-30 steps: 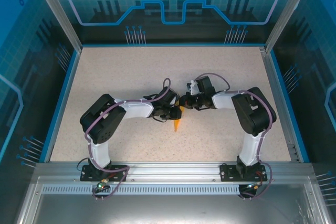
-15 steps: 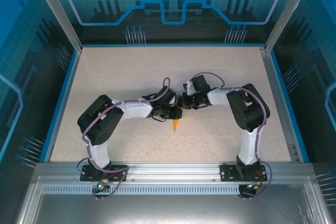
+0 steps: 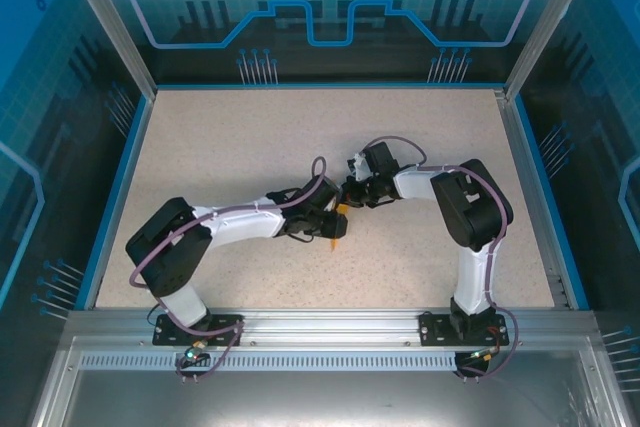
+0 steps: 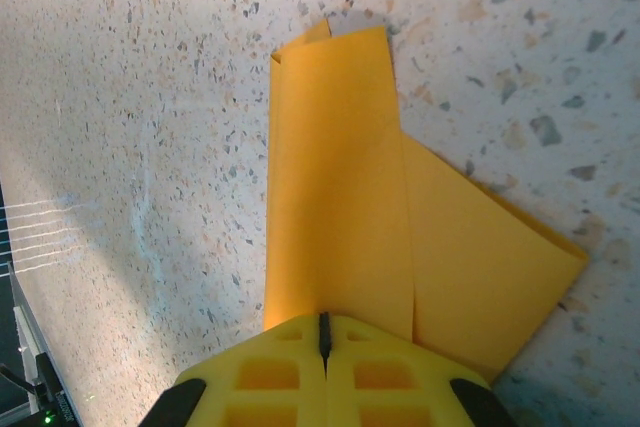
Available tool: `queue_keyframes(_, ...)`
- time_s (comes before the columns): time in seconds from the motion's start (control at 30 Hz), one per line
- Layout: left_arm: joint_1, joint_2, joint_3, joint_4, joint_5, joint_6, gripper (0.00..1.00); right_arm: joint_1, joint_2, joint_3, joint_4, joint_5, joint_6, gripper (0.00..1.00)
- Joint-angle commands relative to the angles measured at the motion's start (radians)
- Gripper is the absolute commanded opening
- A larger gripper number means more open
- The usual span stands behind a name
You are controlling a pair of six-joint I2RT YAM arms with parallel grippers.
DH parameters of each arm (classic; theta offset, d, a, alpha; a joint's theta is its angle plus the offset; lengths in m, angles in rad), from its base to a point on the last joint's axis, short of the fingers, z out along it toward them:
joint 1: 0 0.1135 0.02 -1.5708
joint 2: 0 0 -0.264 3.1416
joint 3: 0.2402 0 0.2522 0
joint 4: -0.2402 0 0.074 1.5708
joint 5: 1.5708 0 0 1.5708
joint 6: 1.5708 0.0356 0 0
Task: Fold a paper plane with a square sheet of paper (pick it up from the middle)
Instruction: Fold the wing for the fifth time at the center of the table.
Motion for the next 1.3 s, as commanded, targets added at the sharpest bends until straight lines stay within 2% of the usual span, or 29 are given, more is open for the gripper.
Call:
queue_keyframes(0.0, -0.025, 0.004, -0.012, -0.062, -0.096, -0.026, 0.37, 0.014, 0.029, -0.005, -0.068, 0.047, -0.018, 0.00)
queue_keyframes(0.6, -0.121, 0.098, 0.058, -0.167, -0.264, 0.016, 0.24, 0.014, 0.027, -0.016, -0.067, 0.046, -0.021, 0.00)
queue_keyframes(0.8, -0.143, 0.113, 0.081, -0.236, -0.342, 0.049, 0.16, 0.013, 0.028, -0.010, -0.083, 0.057, -0.029, 0.00)
queue_keyframes(1.17, -0.151, 0.122, 0.067, -0.285, -0.409, 0.117, 0.14, 0.014, 0.019, -0.003, -0.113, 0.072, -0.035, 0.00)
queue_keyframes(1.27, -0.150, 0.125, 0.067, -0.279, -0.404, 0.136, 0.18, 0.017, 0.021, -0.004, -0.118, 0.075, -0.033, 0.00)
